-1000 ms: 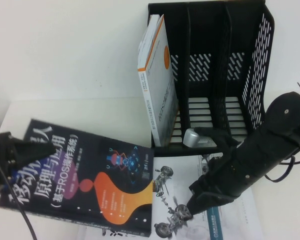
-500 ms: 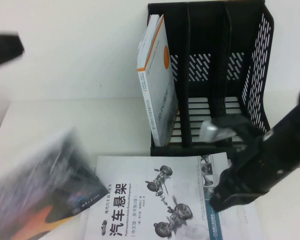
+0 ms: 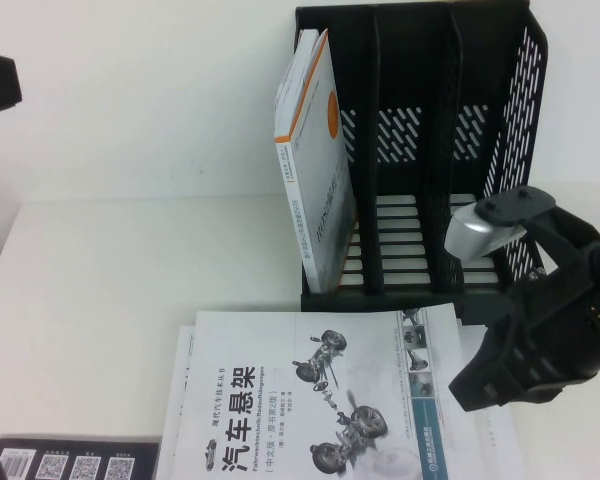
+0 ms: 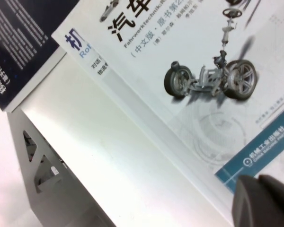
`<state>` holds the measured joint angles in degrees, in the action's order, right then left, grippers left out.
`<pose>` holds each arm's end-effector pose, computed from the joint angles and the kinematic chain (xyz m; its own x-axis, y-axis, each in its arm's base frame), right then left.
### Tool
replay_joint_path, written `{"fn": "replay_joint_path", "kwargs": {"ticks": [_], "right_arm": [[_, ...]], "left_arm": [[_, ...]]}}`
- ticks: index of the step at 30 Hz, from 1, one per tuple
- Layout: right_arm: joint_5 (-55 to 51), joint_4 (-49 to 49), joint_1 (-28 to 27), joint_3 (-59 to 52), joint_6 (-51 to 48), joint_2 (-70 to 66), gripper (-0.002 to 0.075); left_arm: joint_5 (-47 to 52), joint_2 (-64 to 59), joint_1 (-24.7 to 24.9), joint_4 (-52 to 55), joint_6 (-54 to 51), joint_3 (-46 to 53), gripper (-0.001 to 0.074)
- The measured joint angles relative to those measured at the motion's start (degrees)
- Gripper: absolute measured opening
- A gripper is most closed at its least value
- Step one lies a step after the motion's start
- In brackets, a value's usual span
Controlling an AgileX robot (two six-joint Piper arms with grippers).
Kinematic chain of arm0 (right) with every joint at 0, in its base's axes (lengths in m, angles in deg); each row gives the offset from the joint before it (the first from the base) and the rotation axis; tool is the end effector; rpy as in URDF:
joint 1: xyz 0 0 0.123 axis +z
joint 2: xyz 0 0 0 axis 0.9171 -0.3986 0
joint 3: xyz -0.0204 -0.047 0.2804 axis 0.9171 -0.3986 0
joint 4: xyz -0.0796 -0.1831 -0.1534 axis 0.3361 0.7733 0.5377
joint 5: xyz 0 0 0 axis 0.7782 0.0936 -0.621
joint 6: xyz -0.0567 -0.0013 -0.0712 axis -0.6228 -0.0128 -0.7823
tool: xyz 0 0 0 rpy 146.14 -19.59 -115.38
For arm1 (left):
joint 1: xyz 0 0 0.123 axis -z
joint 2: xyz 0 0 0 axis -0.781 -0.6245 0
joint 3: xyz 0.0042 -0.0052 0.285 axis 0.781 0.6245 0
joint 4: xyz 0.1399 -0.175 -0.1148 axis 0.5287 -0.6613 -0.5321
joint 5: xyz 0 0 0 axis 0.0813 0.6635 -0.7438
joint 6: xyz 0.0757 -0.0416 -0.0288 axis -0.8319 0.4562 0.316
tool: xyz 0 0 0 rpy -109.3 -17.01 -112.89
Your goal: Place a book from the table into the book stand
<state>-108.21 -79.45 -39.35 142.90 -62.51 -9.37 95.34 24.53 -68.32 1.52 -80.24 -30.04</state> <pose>0.2258 0.1619 0.2937 -0.7461 -0.5077 -0.4308 -0.6585 0.6583 0.3646 0.1702 -0.0259 0.4726 -0.5638 -0.2318 -0.7927 0.4353 0.7323 -0.5237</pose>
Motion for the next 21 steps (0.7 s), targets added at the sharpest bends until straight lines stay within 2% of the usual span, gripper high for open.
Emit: {"fn": "replay_joint_path", "kwargs": {"ticks": [6, 10, 17, 21], "right_arm": [[-0.82, 1.52, 0.00, 0.00, 0.45, 0.00, 0.0004], [-2.47, 6.28, 0.00, 0.00, 3.76, 0.97, 0.0004], [-5.48, 20.66, 0.00, -0.12, 14.40, 9.68, 0.0004], [-5.29, 26.02, 0.00, -0.35, 18.20, 17.97, 0.0004]], "left_arm": [[0.00, 0.00, 0.00, 0.10, -0.21, -0.09, 0.0001], [0.00, 0.35, 0.00, 0.54, -2.41, -0.09, 0.0001], [-4.10, 7.67, 0.00, 12.36, -6.39, 1.08, 0.0000], [-10.89, 16.91, 0.14, 16.61, -6.79, 6.90, 0.0000]]}}
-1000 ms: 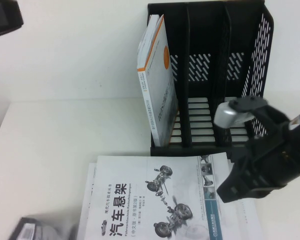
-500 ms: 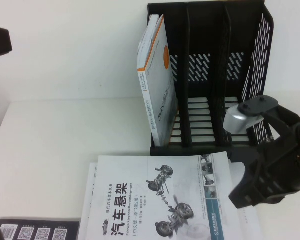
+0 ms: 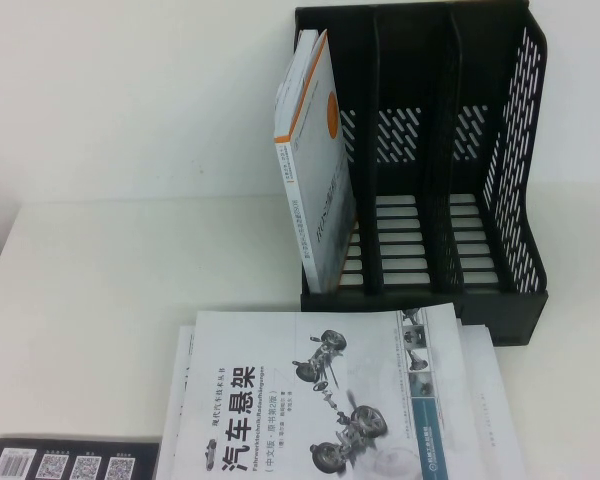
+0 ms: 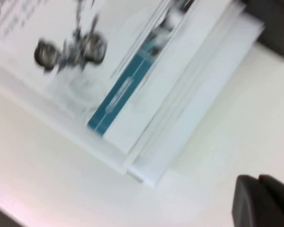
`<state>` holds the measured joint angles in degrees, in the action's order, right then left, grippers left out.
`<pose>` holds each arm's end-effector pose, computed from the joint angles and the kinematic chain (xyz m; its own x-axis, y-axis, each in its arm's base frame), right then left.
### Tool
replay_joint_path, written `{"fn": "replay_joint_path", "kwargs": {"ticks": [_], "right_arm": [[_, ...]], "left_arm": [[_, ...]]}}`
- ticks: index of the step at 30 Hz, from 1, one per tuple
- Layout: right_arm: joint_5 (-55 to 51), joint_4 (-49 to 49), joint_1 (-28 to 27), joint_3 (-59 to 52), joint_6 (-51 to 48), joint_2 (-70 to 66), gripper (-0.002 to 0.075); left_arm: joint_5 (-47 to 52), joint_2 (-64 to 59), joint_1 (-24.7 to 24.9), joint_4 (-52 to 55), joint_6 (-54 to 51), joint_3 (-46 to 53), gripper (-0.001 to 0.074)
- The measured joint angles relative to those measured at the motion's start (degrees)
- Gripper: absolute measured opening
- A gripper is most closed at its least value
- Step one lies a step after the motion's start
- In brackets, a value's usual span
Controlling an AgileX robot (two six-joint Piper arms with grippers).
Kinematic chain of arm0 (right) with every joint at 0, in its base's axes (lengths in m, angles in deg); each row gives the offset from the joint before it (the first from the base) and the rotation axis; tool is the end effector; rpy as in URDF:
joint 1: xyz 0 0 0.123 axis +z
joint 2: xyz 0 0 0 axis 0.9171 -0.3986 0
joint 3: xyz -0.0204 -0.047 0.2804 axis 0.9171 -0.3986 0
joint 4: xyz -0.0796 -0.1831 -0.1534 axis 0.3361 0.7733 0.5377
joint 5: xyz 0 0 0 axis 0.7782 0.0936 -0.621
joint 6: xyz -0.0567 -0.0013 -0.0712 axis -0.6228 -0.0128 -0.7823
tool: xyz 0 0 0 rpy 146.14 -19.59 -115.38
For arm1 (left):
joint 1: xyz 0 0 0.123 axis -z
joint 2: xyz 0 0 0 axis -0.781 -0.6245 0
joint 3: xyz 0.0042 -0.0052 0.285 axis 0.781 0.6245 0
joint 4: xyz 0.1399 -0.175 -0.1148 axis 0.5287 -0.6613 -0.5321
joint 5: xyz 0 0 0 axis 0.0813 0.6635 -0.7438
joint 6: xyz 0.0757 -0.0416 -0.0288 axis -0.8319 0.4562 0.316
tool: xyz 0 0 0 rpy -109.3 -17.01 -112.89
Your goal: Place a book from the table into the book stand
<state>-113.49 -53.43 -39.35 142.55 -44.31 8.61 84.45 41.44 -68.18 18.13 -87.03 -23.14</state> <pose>0.1760 0.0999 0.3525 -0.7241 -0.4609 -0.5131 -0.5563 0.8301 0.0394 0.0975 -0.0270 0.4702 -0.2821 -0.0064 -0.9594 0.3322 0.9375 -0.1040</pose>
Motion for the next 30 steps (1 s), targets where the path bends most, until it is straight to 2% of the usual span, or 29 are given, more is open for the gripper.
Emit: {"fn": "replay_joint_path", "kwargs": {"ticks": [8, 18, 24, 30], "right_arm": [[6.33, 4.23, 0.00, -5.37, 3.41, 17.88, 0.0004], [20.23, 7.24, 0.00, -30.00, 10.79, 41.02, 0.0004], [28.41, 9.41, 0.00, -43.51, 11.47, 46.68, 0.0004], [31.51, 10.22, 0.00, -47.74, 11.47, 46.79, 0.0004]], "left_arm": [[-5.96, 11.33, 4.02, 0.70, -3.12, 16.63, -0.0001], [-21.67, 16.54, 4.98, -1.91, -6.37, 32.20, -0.0001], [-28.06, 16.77, 4.98, -6.26, -6.50, 37.61, -0.0001], [-28.82, 16.62, 4.98, -8.33, -6.50, 39.07, -0.0002]]}}
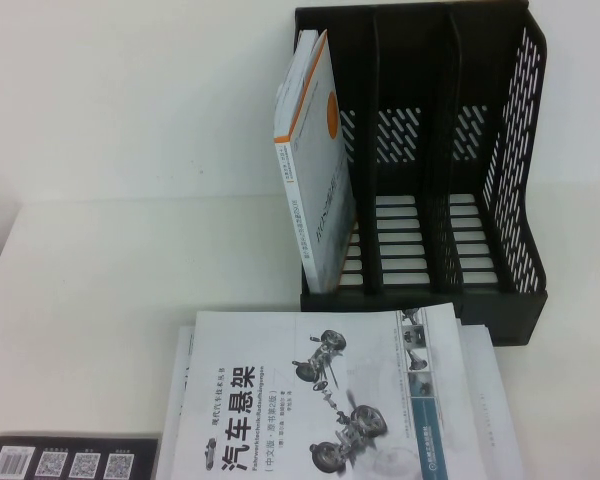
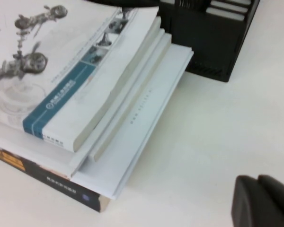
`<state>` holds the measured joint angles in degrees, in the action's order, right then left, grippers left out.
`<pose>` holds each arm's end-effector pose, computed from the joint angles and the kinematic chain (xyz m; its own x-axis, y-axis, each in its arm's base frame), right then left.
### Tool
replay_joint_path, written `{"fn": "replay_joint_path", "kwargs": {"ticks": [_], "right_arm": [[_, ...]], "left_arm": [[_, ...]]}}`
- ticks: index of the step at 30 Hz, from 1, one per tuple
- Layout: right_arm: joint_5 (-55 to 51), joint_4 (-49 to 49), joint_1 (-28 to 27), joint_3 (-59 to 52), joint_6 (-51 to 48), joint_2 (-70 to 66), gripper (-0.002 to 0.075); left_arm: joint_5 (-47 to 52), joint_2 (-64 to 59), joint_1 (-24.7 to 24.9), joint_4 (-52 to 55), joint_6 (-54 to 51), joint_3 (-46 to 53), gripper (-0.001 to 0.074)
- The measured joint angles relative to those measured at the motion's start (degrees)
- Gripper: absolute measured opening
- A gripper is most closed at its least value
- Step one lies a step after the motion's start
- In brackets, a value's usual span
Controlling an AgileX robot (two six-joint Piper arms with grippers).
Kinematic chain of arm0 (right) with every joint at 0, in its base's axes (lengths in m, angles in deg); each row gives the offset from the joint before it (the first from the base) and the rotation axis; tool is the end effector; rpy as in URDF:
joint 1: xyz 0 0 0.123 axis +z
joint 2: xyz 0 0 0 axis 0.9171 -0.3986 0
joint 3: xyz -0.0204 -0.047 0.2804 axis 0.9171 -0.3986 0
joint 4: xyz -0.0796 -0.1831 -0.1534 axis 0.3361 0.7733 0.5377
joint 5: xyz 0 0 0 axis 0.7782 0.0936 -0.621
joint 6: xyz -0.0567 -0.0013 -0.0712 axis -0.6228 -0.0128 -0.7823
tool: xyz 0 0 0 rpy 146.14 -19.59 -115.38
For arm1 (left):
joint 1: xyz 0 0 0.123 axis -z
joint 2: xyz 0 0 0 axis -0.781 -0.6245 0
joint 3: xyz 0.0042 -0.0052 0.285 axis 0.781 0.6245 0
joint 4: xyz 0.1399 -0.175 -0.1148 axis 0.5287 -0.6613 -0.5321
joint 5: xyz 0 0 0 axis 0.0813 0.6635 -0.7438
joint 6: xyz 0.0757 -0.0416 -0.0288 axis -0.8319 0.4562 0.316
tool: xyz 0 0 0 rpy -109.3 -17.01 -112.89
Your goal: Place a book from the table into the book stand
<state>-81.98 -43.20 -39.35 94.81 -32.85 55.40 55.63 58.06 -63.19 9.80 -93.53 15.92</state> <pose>0.0631 0.0284 0.2298 -0.4349 -0.2119 -0.8752 -0.4215 0.9068 -0.0101 0.0924 -0.0184 0.3294 -0.2113 -0.2077 -0.9551 0.1678 0.9549 -0.2448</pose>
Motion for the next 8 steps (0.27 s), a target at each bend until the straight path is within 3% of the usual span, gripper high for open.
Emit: {"fn": "replay_joint_path", "kwargs": {"ticks": [8], "right_arm": [[-0.59, 0.00, 0.00, -0.38, 0.08, 0.00, 0.0003]], "left_arm": [[-0.56, 0.00, 0.00, -0.49, 0.00, 0.20, -0.0002]]}}
